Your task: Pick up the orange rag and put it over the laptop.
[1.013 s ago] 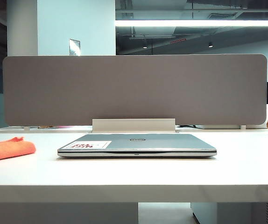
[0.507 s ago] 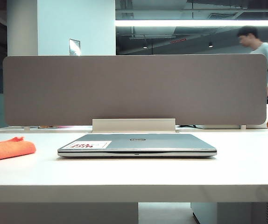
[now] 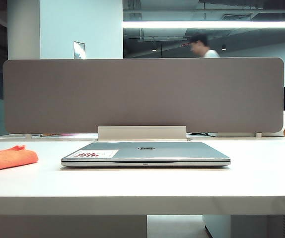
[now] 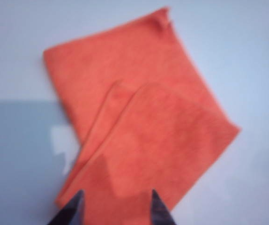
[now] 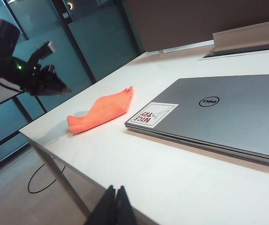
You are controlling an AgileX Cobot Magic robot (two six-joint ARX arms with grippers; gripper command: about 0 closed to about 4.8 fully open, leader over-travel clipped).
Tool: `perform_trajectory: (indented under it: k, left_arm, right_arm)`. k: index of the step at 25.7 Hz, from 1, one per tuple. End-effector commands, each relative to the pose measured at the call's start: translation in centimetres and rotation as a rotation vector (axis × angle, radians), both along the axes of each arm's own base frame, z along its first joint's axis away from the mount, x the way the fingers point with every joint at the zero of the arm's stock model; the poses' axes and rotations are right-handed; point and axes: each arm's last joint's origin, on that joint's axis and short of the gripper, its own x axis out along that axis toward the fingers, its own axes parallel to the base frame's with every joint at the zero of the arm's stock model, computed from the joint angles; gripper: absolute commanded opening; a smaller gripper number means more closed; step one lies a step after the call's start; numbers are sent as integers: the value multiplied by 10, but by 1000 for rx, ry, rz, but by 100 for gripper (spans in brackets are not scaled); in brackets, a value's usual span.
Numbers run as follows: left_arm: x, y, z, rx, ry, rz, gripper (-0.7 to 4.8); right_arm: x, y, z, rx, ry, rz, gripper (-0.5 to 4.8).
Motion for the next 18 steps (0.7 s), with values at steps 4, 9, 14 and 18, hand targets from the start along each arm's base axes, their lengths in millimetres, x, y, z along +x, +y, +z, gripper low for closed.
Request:
perform_trajectory:
  k: [4, 9, 14, 18]
  left_arm:
    - [-8, 25, -13, -90, 126, 138, 158]
    - [-13, 36, -20, -152, 181, 186, 158]
    - [-6, 35, -35, -269, 232, 189, 158]
    - [-1, 36, -44, -298, 258, 220, 194]
  right_arm:
    - [1, 0, -1, 0, -1, -21, -5]
    - [1, 0, -1, 0, -1, -24, -5]
    - [1, 0, -1, 0, -1, -24, -5]
    - [1, 0, -1, 0, -1, -24, -5]
